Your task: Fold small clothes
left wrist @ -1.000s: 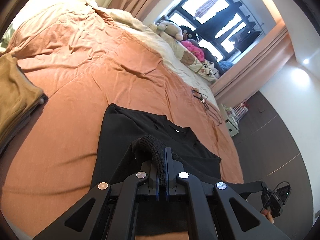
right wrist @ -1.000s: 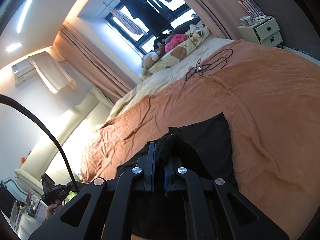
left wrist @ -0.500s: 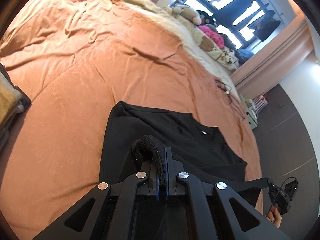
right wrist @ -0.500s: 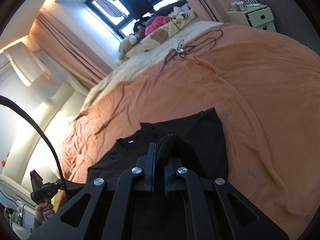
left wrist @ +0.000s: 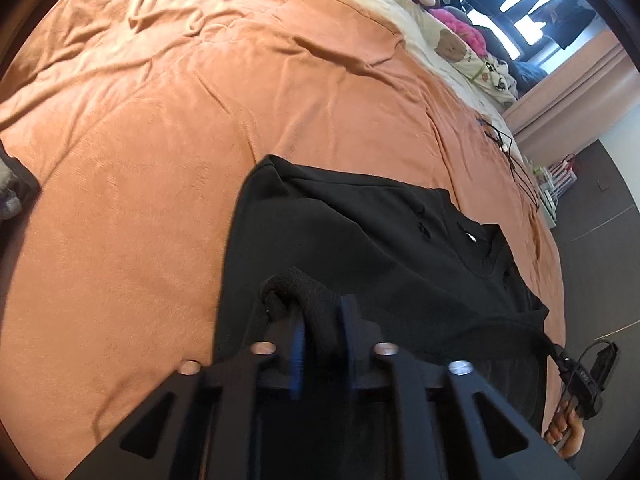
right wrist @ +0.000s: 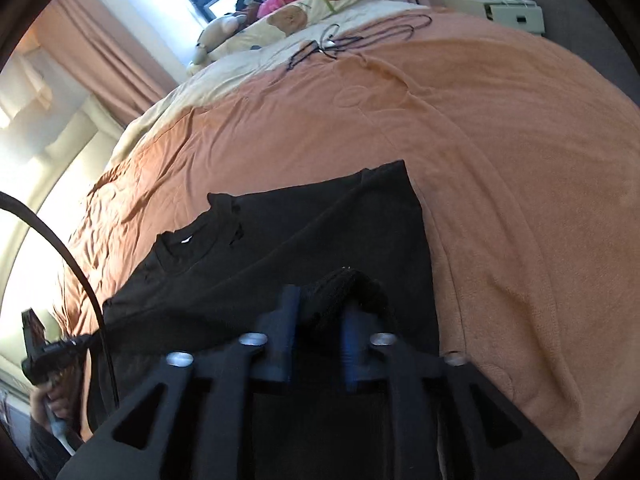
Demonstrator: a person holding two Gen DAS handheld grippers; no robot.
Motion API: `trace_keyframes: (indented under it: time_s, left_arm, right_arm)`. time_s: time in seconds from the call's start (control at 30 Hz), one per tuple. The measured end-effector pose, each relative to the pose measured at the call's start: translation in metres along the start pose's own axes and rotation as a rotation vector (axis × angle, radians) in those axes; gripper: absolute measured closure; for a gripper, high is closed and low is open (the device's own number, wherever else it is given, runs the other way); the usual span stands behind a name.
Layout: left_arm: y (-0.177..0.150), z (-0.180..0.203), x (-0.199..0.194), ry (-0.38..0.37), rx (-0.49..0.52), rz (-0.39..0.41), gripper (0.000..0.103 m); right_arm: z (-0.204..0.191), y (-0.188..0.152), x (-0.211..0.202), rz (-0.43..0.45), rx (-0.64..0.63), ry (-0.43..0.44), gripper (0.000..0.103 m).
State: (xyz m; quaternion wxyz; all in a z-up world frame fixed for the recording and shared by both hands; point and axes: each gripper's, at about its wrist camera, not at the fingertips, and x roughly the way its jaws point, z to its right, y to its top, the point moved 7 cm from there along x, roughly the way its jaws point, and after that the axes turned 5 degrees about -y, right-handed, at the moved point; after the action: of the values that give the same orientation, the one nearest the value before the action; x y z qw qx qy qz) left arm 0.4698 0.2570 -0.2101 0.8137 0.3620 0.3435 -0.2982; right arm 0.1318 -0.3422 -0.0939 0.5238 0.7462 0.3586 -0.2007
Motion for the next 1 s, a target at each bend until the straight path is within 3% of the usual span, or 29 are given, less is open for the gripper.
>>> trace_keyframes:
  time_s: [0.03, 0.07, 0.13, 0.47, 0.63, 0.87, 1.0]
  left_arm:
    - [0.001, -0.001, -0.004, 0.018, 0.008, 0.012, 0.052]
    - [0.002, -0.002, -0.010, 0.034, 0.018, 0.032, 0.039]
    - [0.003, -0.001, -0.021, 0.047, 0.046, 0.061, 0.036]
    - [0.002, -0.002, -0.020, 0.113, 0.187, 0.024, 0.036]
    - [0.009, 0.001, -0.004, 0.100, 0.246, -0.002, 0.041]
    - [0.020, 0.006, 0.027, 0.100, 0.309, -0.048, 0.051]
    - [0.023, 0.002, 0.044, 0.105, 0.299, -0.068, 0.059]
  right_arm:
    - [-0.003, 0.001, -0.007, 0.011, -0.008, 0.003, 0.043]
    - [-0.006, 0.001, -0.018, 0.033, -0.014, 0.014, 0.029]
    - [-0.007, 0.000, -0.028, 0.055, -0.027, 0.022, 0.028]
    - [-0.002, -0.004, -0.052, 0.017, -0.104, -0.019, 0.028]
    - [-0.005, 0.007, -0.026, -0.008, -0.155, -0.061, 0.029]
    - [-0.010, 0.023, 0.011, -0.068, -0.207, -0.086, 0.049]
    - [-0.017, 0.030, 0.036, -0.096, -0.242, -0.093, 0.050]
